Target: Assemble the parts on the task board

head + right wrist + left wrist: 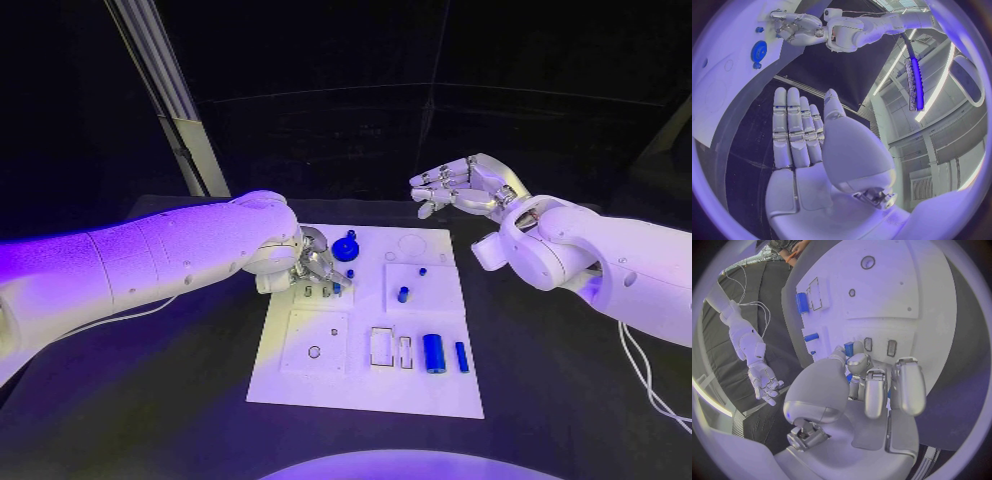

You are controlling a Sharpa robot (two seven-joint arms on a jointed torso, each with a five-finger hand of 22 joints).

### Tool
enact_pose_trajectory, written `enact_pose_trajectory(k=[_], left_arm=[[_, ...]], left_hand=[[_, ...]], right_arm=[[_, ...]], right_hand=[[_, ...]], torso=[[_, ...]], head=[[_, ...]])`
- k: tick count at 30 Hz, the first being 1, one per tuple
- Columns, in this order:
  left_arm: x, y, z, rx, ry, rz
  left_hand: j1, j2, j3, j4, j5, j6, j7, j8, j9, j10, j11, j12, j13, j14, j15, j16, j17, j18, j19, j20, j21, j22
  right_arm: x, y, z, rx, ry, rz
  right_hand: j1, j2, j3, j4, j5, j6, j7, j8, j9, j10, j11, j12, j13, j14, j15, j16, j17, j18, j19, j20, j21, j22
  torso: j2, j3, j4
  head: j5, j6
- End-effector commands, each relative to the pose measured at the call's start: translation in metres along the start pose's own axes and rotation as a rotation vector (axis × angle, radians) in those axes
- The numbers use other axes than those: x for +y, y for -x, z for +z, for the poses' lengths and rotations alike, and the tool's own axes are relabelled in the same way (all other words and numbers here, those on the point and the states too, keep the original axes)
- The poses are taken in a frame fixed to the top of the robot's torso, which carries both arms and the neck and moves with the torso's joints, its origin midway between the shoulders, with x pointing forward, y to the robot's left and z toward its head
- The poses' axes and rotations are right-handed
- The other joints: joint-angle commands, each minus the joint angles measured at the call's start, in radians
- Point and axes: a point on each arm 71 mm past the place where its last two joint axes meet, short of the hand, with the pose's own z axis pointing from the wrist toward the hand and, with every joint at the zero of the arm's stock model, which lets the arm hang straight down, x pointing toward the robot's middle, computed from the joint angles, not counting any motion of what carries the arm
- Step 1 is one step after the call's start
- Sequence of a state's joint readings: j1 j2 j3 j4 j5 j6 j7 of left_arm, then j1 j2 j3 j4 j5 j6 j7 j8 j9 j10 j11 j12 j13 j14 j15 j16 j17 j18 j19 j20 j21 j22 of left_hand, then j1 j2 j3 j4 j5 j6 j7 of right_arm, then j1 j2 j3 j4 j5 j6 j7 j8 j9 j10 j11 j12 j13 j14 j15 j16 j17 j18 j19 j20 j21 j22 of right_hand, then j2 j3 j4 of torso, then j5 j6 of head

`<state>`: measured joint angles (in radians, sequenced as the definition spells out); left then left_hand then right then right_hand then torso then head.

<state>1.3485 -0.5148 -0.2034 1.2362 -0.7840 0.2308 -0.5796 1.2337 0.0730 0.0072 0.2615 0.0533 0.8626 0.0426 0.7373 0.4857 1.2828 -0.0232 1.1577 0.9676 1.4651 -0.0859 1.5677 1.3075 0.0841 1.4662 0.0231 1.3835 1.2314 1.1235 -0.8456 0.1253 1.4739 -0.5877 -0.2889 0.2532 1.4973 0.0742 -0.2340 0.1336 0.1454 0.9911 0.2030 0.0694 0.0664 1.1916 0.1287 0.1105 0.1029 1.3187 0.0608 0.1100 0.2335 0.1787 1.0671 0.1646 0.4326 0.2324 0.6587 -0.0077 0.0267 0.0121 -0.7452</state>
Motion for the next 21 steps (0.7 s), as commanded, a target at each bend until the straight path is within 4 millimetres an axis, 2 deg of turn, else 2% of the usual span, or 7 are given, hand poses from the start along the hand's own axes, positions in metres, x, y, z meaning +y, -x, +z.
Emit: enact_pose_trajectory(k=[1,5,6,8,12,19,21], left_arm=[[-0.0027,0.0001,-0.0006,0.002,-0.019,0.008],[-0.0039,-0.0001,-0.0007,0.001,-0.03,0.008],[-0.0041,-0.0001,-0.0007,0.001,-0.034,0.007],[-0.0043,-0.0002,-0.0008,0.002,-0.039,0.006],[-0.0036,-0.0015,-0.0014,0.019,-0.043,-0.012],[-0.0003,-0.0036,-0.004,0.033,-0.05,-0.031],[0.0006,-0.0037,-0.0049,0.027,-0.055,-0.038]], left_hand=[[0.025,0.009,0.026,-0.011,0.001,-0.008,-0.003,0.006,0.002,0.0,-0.008,0.005,0.003,0.106,-0.007,0.003,0.263,-0.02,0.009,-0.008,0.002,0.001],[0.069,0.021,0.083,-0.038,0.004,-0.017,-0.007,0.003,0.003,-0.002,-0.013,0.005,0.003,0.106,-0.011,0.003,0.263,-0.019,0.007,-0.011,-0.001,-0.003],[0.084,0.019,0.107,-0.049,0.018,-0.021,-0.008,0.001,0.002,-0.004,-0.013,0.003,0.002,0.106,-0.012,0.003,0.263,-0.019,0.007,-0.012,-0.002,-0.004],[0.097,0.01,0.141,-0.061,0.048,-0.025,-0.008,-0.001,0.002,-0.006,-0.013,0.002,0.001,0.106,-0.013,0.003,0.263,-0.019,0.007,-0.013,-0.003,-0.005],[0.11,-0.01,0.223,-0.077,0.071,-0.034,-0.005,-0.006,0.0,-0.01,-0.012,-0.003,-0.003,0.106,-0.012,0.003,0.263,-0.018,0.006,-0.014,-0.005,-0.006],[0.06,-0.091,0.47,-0.106,0.1,-0.039,0.005,0.001,0.007,-0.007,-0.007,-0.004,-0.007,0.106,-0.005,0.003,0.263,-0.018,0.007,-0.011,-0.007,-0.002],[0.029,-0.116,0.55,-0.12,0.121,-0.039,0.007,0.011,0.015,-0.003,-0.005,-0.003,-0.007,0.106,-0.004,0.003,0.263,-0.019,0.008,-0.008,-0.006,0.0]], right_arm=[[0.0021,-0.0014,0.0011,0.012,0.012,0.004],[0.002,-0.0021,0.0016,0.015,0.012,0.006],[0.0019,-0.0023,0.0018,0.017,0.012,0.006],[0.0018,-0.0027,0.0021,0.019,0.012,0.007],[0.0018,-0.0038,0.0029,0.024,0.014,0.009],[0.0015,-0.0045,0.0039,0.026,0.016,0.01],[0.0015,-0.0046,0.004,0.026,0.017,0.01]], right_hand=[[-0.005,0.007,-0.005,-0.003,0.003,-0.007,-0.004,-0.004,0.0,-0.007,-0.001,-0.005,-0.001,-0.002,0.006,-0.007,-0.001,0.003,0.0,0.007,-0.005,-0.001],[-0.004,0.008,-0.004,-0.004,0.005,-0.006,-0.004,-0.003,0.0,-0.007,-0.001,-0.005,-0.002,-0.002,0.006,-0.007,-0.001,0.004,0.001,0.007,-0.005,-0.001],[-0.004,0.009,-0.004,-0.004,0.005,-0.006,-0.004,-0.003,0.0,-0.007,-0.001,-0.005,-0.002,-0.001,0.006,-0.008,-0.001,0.004,0.001,0.007,-0.006,-0.002],[-0.003,0.01,-0.003,-0.005,0.008,-0.005,-0.004,-0.003,0.0,-0.007,-0.002,-0.005,-0.002,-0.001,0.005,-0.008,-0.001,0.004,0.001,0.007,-0.007,-0.002],[-0.001,0.011,-0.003,-0.007,0.011,-0.006,-0.004,-0.003,0.0,-0.008,-0.002,-0.005,-0.003,-0.001,0.006,-0.01,-0.002,0.004,0.001,0.007,-0.008,-0.003],[0.0,0.011,-0.003,-0.009,0.014,-0.006,-0.004,-0.003,0.0,-0.009,-0.001,-0.006,-0.004,-0.002,0.006,-0.011,-0.002,0.004,0.001,0.007,-0.009,-0.004],[0.0,0.011,-0.003,-0.009,0.015,-0.007,-0.004,-0.003,0.0,-0.01,-0.001,-0.006,-0.004,-0.002,0.006,-0.011,-0.002,0.004,0.001,0.007,-0.01,-0.004]], torso=[[0.0,0.0005,0.0002],[-0.001,-0.0004,0.0003],[-0.001,-0.0004,0.0004],[-0.001,-0.0001,0.0007],[-0.002,-0.0001,0.0004],[-0.001,-0.0003,0.0014],[-0.001,0.0001,0.0017]], head=[[0.0,-0.002],[0.0,-0.004],[0.0,-0.004],[0.001,-0.004],[0.001,-0.004],[0.002,-0.003],[0.004,-0.004]])
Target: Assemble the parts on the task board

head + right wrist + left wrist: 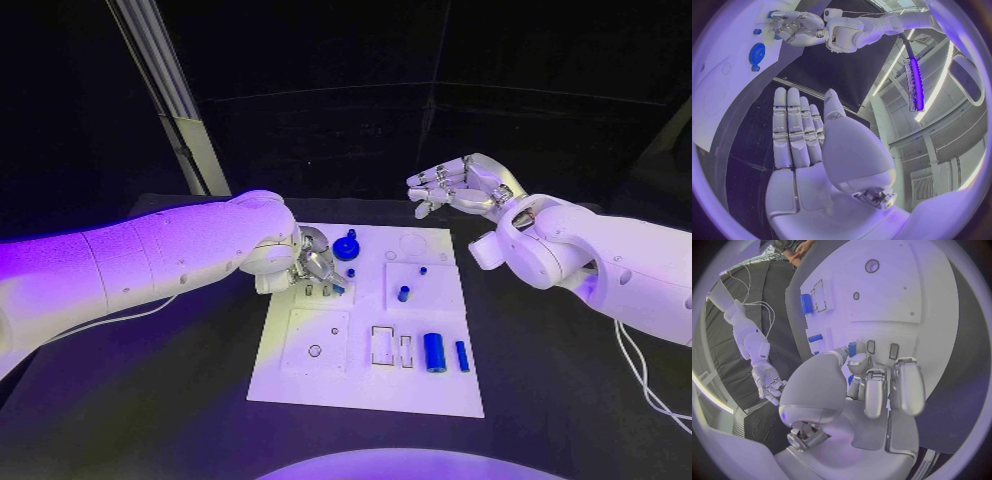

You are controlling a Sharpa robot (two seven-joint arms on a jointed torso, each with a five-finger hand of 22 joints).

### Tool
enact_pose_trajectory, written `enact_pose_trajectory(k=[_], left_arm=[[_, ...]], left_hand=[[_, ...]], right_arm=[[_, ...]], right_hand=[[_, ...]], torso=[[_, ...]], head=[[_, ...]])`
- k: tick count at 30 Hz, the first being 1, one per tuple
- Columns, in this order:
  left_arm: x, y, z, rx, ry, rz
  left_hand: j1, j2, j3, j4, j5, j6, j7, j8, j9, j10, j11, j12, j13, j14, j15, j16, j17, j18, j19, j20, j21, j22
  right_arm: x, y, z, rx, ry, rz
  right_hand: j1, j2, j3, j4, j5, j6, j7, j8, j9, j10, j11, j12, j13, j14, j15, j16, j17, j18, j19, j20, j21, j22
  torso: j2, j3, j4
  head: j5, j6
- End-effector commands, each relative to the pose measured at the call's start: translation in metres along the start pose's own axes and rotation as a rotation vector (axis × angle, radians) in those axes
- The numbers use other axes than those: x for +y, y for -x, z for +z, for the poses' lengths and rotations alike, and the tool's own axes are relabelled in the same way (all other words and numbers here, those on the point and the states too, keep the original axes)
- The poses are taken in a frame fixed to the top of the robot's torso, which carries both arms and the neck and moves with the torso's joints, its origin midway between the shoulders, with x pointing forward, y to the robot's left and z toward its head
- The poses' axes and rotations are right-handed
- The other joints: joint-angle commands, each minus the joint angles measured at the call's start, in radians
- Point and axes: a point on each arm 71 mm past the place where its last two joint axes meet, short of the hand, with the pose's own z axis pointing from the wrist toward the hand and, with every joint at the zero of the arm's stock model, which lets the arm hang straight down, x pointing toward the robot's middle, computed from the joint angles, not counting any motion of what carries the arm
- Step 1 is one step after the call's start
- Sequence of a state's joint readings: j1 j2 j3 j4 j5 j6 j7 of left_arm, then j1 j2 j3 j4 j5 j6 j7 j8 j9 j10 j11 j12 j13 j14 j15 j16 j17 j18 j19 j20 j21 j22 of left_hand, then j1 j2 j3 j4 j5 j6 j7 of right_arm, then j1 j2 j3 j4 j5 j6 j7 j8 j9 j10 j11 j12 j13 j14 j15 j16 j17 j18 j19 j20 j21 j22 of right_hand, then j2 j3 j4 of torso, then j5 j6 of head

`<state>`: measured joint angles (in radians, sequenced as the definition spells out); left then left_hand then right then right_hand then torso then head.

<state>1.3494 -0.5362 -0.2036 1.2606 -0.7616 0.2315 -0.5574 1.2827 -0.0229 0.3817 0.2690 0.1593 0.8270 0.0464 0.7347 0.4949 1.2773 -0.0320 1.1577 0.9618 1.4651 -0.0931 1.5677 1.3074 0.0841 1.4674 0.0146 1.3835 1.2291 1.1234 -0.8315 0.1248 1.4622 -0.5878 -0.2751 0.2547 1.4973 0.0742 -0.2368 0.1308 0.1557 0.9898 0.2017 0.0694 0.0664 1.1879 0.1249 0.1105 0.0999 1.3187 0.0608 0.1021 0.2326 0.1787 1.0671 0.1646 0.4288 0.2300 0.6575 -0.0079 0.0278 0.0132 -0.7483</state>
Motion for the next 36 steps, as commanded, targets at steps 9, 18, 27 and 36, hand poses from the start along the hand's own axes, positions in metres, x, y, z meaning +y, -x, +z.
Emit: enact_pose_trajectory(k=[9,18,27,36], left_arm=[[0.002,-0.003,-0.007,-0.031,-0.054,-0.053],[0.01,-0.005,-0.017,-0.093,-0.075,-0.007],[0.017,-0.006,-0.019,-0.141,-0.039,0.065],[0.018,-0.007,-0.017,-0.18,0.002,0.132]], left_hand=[[-0.081,-0.051,0.292,-0.174,0.038,-0.004,0.0,0.033,0.021,0.014,0.003,0.004,0.004,0.106,0.002,0.003,0.263,-0.019,0.008,0.002,-0.007,0.006],[-0.094,-0.06,0.318,-0.193,0.048,-0.002,0.0,0.037,0.025,0.02,0.002,0.007,0.007,0.106,0.001,0.003,0.263,-0.019,0.009,0.001,-0.006,0.008],[-0.095,-0.065,0.322,-0.201,0.048,-0.002,0.0,0.037,0.025,0.021,0.002,0.006,0.005,0.106,0.001,0.003,0.263,-0.019,0.009,0.001,-0.007,0.007],[-0.096,-0.067,0.325,-0.206,0.047,0.0,-0.001,0.038,0.025,0.022,0.002,0.006,0.004,0.106,0.001,0.003,0.263,-0.02,0.01,0.001,-0.004,0.012]], right_arm=[[0.002,-0.001,0.001,0.01,0.017,0.003],[0.001,0.002,0.0,0.0,0.016,-0.001],[0.001,0.004,0.0,-0.011,0.019,-0.005],[0.001,0.003,0.0,-0.01,0.024,-0.014]], right_hand=[[-0.001,0.012,0.0,-0.006,0.006,-0.006,-0.002,-0.004,0.0,-0.007,0.003,-0.006,-0.002,-0.003,0.006,-0.004,-0.001,0.004,0.001,0.008,-0.007,-0.002],[-0.001,0.01,-0.001,-0.008,0.008,-0.01,0.0,-0.005,-0.001,-0.01,0.005,-0.007,-0.003,-0.005,0.008,-0.007,-0.002,0.003,0.0,0.008,-0.01,-0.004],[0.001,0.009,-0.002,-0.012,0.009,-0.014,0.001,-0.006,-0.001,-0.014,0.007,-0.009,-0.005,-0.008,0.009,-0.011,-0.003,0.003,-0.001,0.009,-0.013,-0.006],[0.002,0.009,-0.002,-0.013,0.01,-0.015,0.002,-0.006,-0.001,-0.016,0.007,-0.01,-0.006,-0.01,0.01,-0.012,-0.003,0.003,-0.002,0.01,-0.014,-0.007]], torso=[[0.0,0.0001,0.0009],[0.0,-0.0004,0.0013],[0.001,-0.0013,0.0007],[0.002,-0.0008,-0.0023]], head=[[0.007,0.001],[0.026,0.008],[0.03,0.007],[0.032,0.006]])
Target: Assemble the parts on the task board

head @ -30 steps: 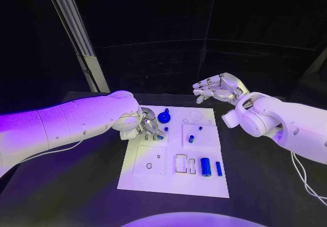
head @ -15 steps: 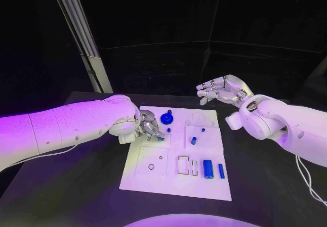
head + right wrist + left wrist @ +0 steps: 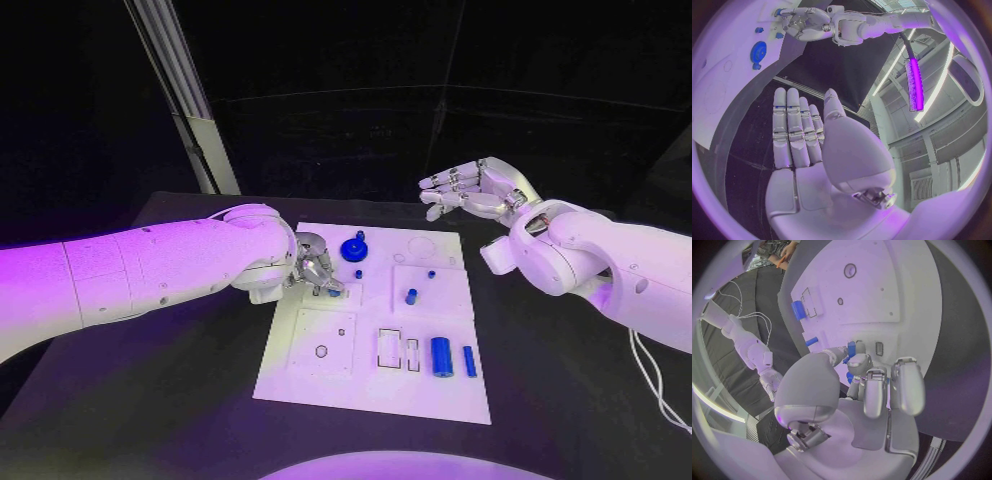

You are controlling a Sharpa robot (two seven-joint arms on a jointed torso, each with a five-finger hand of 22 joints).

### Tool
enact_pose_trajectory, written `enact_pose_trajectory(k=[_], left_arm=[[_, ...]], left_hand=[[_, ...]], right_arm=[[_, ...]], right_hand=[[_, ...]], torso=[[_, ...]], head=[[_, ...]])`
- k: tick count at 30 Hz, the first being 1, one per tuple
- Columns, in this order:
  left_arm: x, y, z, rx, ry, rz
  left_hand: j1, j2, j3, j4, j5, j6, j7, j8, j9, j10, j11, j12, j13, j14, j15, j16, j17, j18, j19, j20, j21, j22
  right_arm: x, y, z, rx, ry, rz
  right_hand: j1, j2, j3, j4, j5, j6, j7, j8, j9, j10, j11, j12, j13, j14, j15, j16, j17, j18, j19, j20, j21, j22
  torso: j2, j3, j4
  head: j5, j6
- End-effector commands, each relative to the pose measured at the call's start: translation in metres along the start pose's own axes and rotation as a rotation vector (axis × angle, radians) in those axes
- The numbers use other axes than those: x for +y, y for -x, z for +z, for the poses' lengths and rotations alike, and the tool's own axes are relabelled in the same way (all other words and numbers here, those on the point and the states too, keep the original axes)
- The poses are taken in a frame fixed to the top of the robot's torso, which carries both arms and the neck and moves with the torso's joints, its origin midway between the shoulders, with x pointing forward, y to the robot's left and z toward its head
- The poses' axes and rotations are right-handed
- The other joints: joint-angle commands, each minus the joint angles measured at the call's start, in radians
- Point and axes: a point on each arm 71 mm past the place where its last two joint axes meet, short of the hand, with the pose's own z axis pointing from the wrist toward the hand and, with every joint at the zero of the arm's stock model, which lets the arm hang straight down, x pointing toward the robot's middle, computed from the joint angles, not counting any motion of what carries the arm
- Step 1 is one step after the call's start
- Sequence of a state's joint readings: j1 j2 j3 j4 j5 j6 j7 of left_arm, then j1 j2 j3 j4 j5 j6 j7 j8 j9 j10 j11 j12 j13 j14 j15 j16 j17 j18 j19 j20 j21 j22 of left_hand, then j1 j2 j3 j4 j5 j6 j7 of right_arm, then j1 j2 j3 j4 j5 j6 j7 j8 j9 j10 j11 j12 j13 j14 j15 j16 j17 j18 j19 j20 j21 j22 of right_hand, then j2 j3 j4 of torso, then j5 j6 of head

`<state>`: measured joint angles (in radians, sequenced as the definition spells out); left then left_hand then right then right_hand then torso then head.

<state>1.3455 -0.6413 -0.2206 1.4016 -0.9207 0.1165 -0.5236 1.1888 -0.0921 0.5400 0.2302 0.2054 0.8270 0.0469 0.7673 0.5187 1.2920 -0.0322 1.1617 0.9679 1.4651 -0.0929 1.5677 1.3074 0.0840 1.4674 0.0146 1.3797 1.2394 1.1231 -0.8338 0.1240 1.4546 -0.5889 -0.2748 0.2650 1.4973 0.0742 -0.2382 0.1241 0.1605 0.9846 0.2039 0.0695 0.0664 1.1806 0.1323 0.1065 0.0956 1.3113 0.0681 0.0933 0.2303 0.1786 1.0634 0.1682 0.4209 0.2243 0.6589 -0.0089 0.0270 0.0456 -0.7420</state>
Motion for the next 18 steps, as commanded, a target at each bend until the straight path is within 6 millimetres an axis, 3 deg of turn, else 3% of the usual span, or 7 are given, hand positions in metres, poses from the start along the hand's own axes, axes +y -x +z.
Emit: enact_pose_trajectory(k=[1,3,7,18], left_arm=[[-0.0004,0.0022,0.0,-0.048,0.025,0.053],[-0.0007,0.0017,0.0003,-0.049,0.028,0.057],[-0.0011,0.0007,0.001,-0.042,0.03,0.066],[0.0004,-0.0007,0.0022,-0.02,0.05,0.081]], left_hand=[[-0.002,0.002,0.167,-0.168,0.001,0.0,-0.001,0.005,0.001,0.007,0.002,0.001,-0.003,0.106,0.001,0.003,0.263,-0.02,0.011,0.001,0.001,0.003],[-0.005,0.001,0.17,-0.17,0.005,0.003,-0.002,0.006,0.002,0.008,0.001,0.0,-0.006,0.106,0.0,0.003,0.263,-0.02,0.012,0.001,0.002,0.005],[-0.022,-0.008,0.181,-0.179,0.062,0.01,-0.004,0.009,0.003,0.014,0.0,-0.004,-0.012,0.106,-0.001,0.003,0.263,-0.022,0.014,-0.001,0.006,0.013],[-0.028,-0.009,0.184,-0.182,0.073,0.013,-0.005,0.011,0.004,0.015,-0.001,-0.008,-0.018,0.106,-0.002,0.003,0.263,-0.022,0.015,-0.001,0.006,0.014]], right_arm=[[0.0024,0.0003,0.0005,-0.004,0.02,-0.01],[0.0024,0.0002,0.0005,-0.003,0.02,-0.011],[0.0025,0.0,0.0007,-0.003,0.021,-0.012],[0.0027,-0.0008,0.0011,0.0,0.022,-0.012]], right_hand=[[0.002,0.009,0.0,-0.006,0.005,-0.01,0.0,-0.006,-0.001,-0.009,0.0,-0.005,-0.001,-0.002,0.003,-0.003,-0.001,0.003,0.002,0.006,-0.006,-0.001],[0.002,0.009,0.0,-0.006,0.005,-0.01,0.0,-0.006,-0.001,-0.009,0.0,-0.005,-0.001,-0.002,0.003,-0.003,-0.001,0.003,0.002,0.006,-0.006,-0.001],[0.002,0.009,0.0,-0.007,0.005,-0.01,0.0,-0.006,-0.001,-0.01,0.0,-0.006,-0.002,-0.003,0.003,-0.004,-0.001,0.003,0.002,0.006,-0.007,-0.001],[0.002,0.009,0.0,-0.007,0.005,-0.01,0.0,-0.006,-0.001,-0.01,0.0,-0.006,-0.002,-0.003,0.003,-0.004,-0.001,0.003,0.002,0.006,-0.007,-0.001]], torso=[[0.001,0.0001,-0.0015],[0.0,0.0,-0.0017],[0.0,0.0005,-0.001],[0.0,0.0004,-0.0007]], head=[[0.0,-0.001],[-0.001,-0.002],[-0.001,-0.003],[-0.002,-0.008]])
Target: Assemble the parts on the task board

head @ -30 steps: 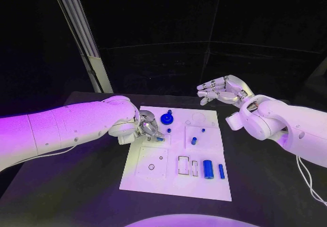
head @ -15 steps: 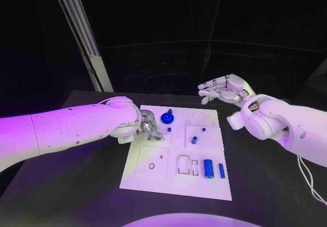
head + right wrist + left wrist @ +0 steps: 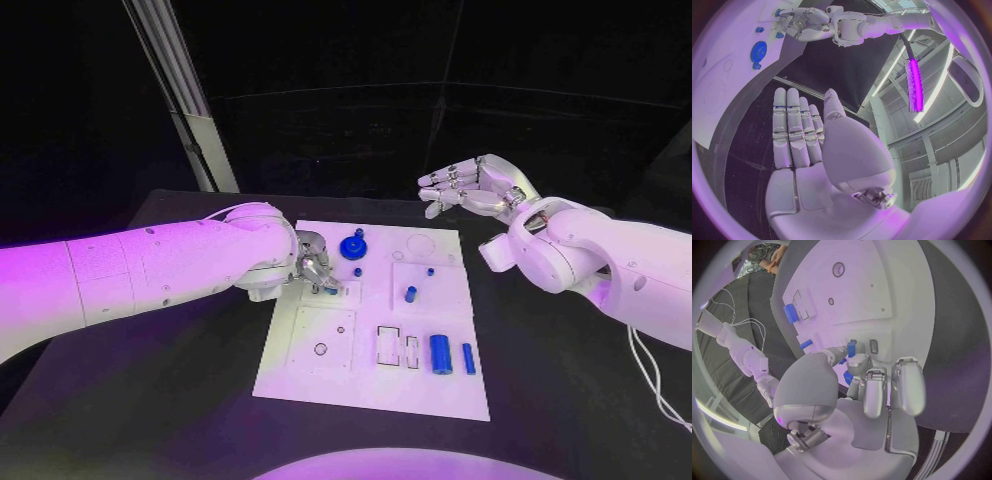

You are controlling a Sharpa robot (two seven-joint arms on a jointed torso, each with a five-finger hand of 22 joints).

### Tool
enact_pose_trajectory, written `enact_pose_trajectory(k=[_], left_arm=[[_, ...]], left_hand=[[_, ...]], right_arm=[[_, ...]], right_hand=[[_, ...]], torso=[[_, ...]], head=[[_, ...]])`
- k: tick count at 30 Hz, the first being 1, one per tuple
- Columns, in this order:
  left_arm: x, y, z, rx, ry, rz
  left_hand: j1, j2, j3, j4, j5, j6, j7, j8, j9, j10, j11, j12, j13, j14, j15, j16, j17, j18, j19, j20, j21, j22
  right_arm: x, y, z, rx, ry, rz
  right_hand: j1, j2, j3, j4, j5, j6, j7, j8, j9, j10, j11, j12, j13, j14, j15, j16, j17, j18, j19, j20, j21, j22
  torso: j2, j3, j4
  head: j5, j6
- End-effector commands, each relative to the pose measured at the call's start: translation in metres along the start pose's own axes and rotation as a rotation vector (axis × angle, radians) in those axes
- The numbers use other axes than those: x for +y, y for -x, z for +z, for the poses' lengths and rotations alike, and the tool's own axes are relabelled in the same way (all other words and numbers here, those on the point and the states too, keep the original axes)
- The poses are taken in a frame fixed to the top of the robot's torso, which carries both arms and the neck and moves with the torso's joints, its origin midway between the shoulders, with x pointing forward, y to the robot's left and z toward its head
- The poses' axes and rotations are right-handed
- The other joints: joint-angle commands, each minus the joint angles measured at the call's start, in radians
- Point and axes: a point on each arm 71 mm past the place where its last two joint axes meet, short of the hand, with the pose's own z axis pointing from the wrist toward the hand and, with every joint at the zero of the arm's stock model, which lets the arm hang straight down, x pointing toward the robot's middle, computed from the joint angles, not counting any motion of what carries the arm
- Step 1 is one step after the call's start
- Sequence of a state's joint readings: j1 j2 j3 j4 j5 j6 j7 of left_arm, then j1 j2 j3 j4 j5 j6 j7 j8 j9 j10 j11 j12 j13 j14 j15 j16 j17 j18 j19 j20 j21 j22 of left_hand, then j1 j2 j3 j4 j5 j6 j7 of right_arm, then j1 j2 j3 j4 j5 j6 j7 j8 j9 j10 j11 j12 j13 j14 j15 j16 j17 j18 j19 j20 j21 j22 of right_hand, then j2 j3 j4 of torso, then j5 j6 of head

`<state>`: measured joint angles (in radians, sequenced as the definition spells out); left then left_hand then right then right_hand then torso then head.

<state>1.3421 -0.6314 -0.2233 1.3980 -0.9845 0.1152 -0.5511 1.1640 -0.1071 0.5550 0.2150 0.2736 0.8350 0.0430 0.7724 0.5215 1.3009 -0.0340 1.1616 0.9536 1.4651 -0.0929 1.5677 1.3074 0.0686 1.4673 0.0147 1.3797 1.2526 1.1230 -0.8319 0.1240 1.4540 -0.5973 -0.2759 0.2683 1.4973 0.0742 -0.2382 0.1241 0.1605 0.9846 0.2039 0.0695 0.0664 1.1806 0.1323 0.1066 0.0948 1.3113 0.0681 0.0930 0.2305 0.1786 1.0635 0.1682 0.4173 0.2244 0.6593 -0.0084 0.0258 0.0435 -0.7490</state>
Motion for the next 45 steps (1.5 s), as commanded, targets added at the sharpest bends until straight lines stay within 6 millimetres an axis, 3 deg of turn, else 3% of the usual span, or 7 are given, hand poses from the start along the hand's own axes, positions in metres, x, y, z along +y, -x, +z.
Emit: enact_pose_trajectory(k=[1,31,35,40,45], left_arm=[[0.001,-0.0001,0.0001,0.009,0.018,0.023],[-0.005,-0.0023,0.003,0.046,0.019,0.039],[-0.0051,-0.0022,0.0036,0.051,0.021,0.042],[-0.0061,-0.0016,0.0048,0.055,0.025,0.042],[-0.0083,-0.0016,0.006,0.058,0.026,0.044]], left_hand=[[-0.004,0.006,0.17,-0.168,0.006,0.006,-0.001,0.006,0.002,0.005,0.0,-0.009,-0.005,0.106,-0.002,0.003,0.263,-0.006,0.015,-0.001,0.006,0.001],[-0.043,-0.008,0.159,-0.175,0.031,0.034,-0.01,0.014,0.004,0.029,-0.006,0.011,0.024,0.106,-0.005,0.003,0.263,-0.007,0.016,-0.004,0.008,0.007],[-0.059,-0.007,0.142,-0.169,0.03,0.043,-0.015,0.015,0.003,0.036,-0.009,0.018,0.033,0.106,-0.008,0.003,0.263,-0.008,0.017,-0.005,0.009,0.01],[-0.08,-0.002,0.121,-0.155,0.029,0.05,-0.018,0.011,0.0,0.038,-0.011,0.02,0.036,0.106,-0.01,0.003,0.263,-0.008,0.017,-0.007,0.009,0.011],[-0.11,0.002,0.098,-0.136,0.029,0.058,-0.02,0.005,-0.006,0.04,-0.013,0.021,0.039,0.106,-0.011,0.003,0.263,-0.008,0.017,-0.008,0.01,0.014]], right_arm=[[0.0022,0.0,0.0007,-0.002,0.016,-0.004],[0.0022,-0.0017,0.0015,0.007,0.016,-0.002],[0.0024,-0.0022,0.0016,0.01,0.016,-0.002],[0.0027,-0.0023,0.0016,0.007,0.017,-0.003],[0.0026,-0.002,0.0016,0.005,0.016,-0.004]], right_hand=[[0.002,0.009,0.0,-0.007,0.005,-0.01,0.0,-0.006,-0.001,-0.01,0.0,-0.006,-0.001,-0.003,0.003,-0.003,-0.001,0.003,0.002,0.006,-0.003,-0.001],[0.001,0.012,0.0,-0.008,0.01,-0.01,0.0,-0.004,-0.001,-0.011,0.001,-0.006,-0.002,-0.004,0.004,-0.005,-0.002,0.003,0.001,0.007,-0.006,-0.003],[0.001,0.013,0.001,-0.009,0.012,-0.01,0.0,-0.004,-0.001,-0.012,0.001,-0.006,-0.003,-0.004,0.004,-0.006,-0.002,0.003,0.001,0.008,-0.007,-0.003],[0.001,0.014,0.001,-0.014,0.055,-0.013,0.002,-0.004,-0.001,-0.017,0.002,-0.006,-0.007,-0.007,0.005,-0.012,-0.004,0.003,0.001,0.009,-0.014,-0.008],[0.0,0.014,0.0,-0.015,0.063,-0.013,0.002,-0.004,-0.001,-0.018,0.002,-0.006,-0.008,-0.007,0.005,-0.013,-0.004,0.003,0.001,0.009,-0.016,-0.009]], torso=[[-0.001,-0.0003,0.0006],[0.0,0.0004,-0.001],[0.0,0.0006,0.001],[0.0,0.0009,0.0014],[0.0,0.0001,-0.0008]], head=[[0.001,-0.001],[0.008,-0.006],[0.006,-0.008],[0.007,-0.01],[0.008,-0.012]])
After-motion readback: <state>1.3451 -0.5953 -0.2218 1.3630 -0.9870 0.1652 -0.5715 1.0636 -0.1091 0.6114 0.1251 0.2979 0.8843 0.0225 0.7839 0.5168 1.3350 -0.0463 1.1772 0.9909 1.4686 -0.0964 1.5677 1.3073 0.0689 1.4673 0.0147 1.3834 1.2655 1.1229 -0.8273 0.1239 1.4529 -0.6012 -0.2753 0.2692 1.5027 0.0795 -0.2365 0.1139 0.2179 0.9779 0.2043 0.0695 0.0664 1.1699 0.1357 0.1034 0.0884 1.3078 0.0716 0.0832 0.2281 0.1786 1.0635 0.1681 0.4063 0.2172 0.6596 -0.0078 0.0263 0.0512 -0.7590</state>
